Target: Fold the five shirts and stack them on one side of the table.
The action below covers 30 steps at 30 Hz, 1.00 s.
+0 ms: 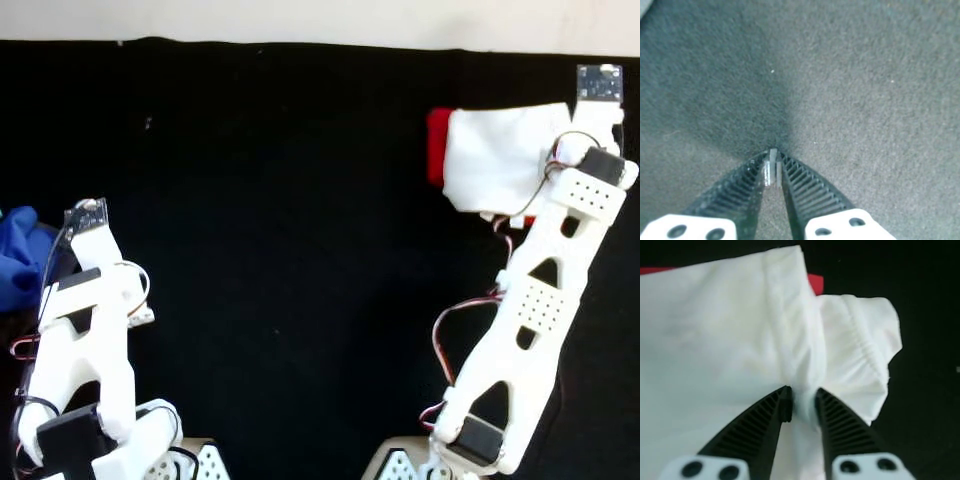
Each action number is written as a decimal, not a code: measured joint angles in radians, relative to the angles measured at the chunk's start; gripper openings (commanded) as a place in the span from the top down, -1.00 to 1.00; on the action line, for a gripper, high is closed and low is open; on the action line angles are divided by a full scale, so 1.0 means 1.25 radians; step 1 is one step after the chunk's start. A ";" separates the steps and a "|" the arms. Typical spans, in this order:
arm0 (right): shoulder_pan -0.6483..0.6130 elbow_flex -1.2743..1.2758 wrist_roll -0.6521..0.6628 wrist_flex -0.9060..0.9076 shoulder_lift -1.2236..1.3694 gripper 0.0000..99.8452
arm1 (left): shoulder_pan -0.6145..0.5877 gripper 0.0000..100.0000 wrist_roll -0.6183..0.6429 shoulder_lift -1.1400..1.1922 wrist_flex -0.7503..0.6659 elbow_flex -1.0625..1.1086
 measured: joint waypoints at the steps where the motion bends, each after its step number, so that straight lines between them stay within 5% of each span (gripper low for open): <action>1: 0.004 0.000 0.000 -0.002 0.000 0.94 | 0.000 0.98 0.000 0.000 0.000 0.000; 6: 0.007 0.000 0.000 -0.002 -0.004 0.93 | 0.000 0.98 0.000 0.000 0.000 0.000; 12: 0.009 0.000 0.000 -0.002 -0.005 0.66 | 0.000 0.98 0.000 0.000 0.000 0.000; 22: 0.009 0.000 0.000 -0.012 -0.005 0.70 | 0.000 0.98 0.000 0.000 0.000 0.000; 30: -0.006 0.000 0.000 -0.063 -0.005 0.95 | 0.000 0.98 0.000 0.000 0.000 0.000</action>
